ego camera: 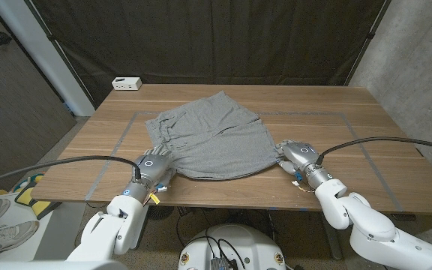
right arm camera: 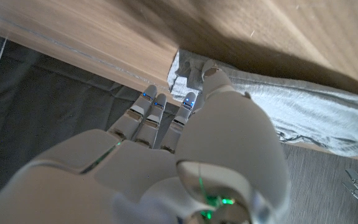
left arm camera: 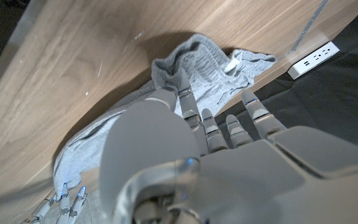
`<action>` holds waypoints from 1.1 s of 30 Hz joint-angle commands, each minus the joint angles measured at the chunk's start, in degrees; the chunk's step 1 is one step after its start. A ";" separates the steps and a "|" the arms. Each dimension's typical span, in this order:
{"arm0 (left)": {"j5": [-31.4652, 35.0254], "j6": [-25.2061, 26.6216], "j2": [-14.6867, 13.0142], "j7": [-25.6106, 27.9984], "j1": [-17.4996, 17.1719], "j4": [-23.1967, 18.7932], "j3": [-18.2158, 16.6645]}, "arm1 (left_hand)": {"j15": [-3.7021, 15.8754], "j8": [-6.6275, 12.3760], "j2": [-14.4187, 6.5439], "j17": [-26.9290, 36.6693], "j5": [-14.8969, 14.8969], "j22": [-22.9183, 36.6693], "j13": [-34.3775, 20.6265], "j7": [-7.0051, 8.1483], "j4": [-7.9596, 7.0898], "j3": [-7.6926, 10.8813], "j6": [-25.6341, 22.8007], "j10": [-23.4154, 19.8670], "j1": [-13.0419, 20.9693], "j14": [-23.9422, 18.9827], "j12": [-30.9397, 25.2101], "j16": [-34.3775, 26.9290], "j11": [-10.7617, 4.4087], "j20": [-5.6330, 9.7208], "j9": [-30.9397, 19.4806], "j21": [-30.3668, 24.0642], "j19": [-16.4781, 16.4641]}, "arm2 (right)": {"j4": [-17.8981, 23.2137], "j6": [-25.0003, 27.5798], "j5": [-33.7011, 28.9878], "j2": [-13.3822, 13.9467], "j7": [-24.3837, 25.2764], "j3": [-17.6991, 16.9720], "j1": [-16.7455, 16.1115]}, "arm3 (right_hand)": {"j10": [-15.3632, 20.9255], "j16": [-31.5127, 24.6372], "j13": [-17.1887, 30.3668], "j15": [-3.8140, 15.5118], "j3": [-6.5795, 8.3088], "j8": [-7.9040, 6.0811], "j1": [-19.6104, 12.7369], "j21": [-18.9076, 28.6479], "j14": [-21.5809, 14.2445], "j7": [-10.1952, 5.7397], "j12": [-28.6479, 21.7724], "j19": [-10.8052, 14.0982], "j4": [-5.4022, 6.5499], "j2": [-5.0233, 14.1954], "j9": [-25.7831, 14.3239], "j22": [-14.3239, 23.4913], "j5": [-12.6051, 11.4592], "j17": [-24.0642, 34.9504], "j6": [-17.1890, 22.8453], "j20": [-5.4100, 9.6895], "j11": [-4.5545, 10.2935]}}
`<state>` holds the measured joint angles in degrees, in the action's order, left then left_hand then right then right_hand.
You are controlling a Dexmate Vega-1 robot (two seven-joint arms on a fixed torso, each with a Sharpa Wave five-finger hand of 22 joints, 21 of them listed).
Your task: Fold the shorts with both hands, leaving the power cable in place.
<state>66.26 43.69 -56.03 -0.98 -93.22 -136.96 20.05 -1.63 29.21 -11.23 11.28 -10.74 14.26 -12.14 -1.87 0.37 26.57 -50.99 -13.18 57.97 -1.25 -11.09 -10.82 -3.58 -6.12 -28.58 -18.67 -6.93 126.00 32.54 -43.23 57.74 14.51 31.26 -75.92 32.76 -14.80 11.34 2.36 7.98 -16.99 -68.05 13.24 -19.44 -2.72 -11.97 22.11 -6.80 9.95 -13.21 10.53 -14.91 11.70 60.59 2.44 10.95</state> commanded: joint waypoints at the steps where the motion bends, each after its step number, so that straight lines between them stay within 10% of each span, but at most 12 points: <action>1: -3.21 0.17 -1.91 2.87 -6.03 -6.04 -6.23 | -0.16 0.87 0.82 0.00 -0.16 0.24 -0.17 -0.01 0.29 0.63 -0.27 -0.69 0.38 0.37 -0.65 0.02 -0.33 0.25 -1.30 -0.43 0.27 | 1.35 -0.98 0.06 0.29 5.81 -2.73 -2.40 | 0.13 0.40 0.08 10.04 0.22 -0.52 -0.43 0.04 -0.30 1.25 -0.01 -0.08 0.21 0.20 -0.60 0.27 -0.45 0.16 1.05 1.68 0.55; 19: -3.55 -5.55 1.86 7.30 -18.03 -12.05 -16.34 | -0.06 3.73 1.47 -0.35 -0.10 0.41 -0.18 -0.21 1.22 1.61 -0.74 -1.30 0.47 0.14 -0.92 -0.05 -0.35 0.36 -3.91 -1.29 -0.31 | 3.50 -2.98 -4.13 0.40 10.39 -4.88 -4.51 | 0.02 0.96 0.12 9.99 0.32 -0.96 -0.47 -0.06 -0.16 1.09 0.18 -0.35 0.61 0.04 -1.64 0.26 -0.73 0.17 1.25 1.56 0.74; 33: 1.14 -10.91 11.86 9.33 -26.13 -14.77 -23.73 | 0.36 7.76 3.33 -0.78 -0.63 0.42 -0.05 -0.54 3.72 2.56 -3.73 -3.49 1.15 -0.87 -1.53 -0.16 -0.75 0.42 -6.59 -2.30 -1.02 | 2.03 -6.46 -7.54 -2.10 12.01 -4.59 -1.49 | 0.28 1.13 0.13 10.04 0.37 -1.27 -0.51 -0.07 -0.38 1.04 0.19 -0.34 0.85 -0.06 -2.29 0.23 -0.86 0.27 1.54 1.23 0.78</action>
<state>64.77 36.86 -50.88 6.64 -113.46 -149.48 1.80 -1.41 36.32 -8.56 10.37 -10.86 14.52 -12.13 -3.82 3.55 28.87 -52.52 -15.80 59.00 -1.48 -12.30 -10.82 -4.32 -5.63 -28.61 -20.58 -7.50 128.79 28.22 -47.89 57.23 25.37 26.59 -79.38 32.85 -13.74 11.33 2.36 8.24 -17.85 -68.19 13.24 -19.44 -2.72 -11.98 21.90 -6.22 9.79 -15.13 10.53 -15.49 11.88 60.59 2.66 11.48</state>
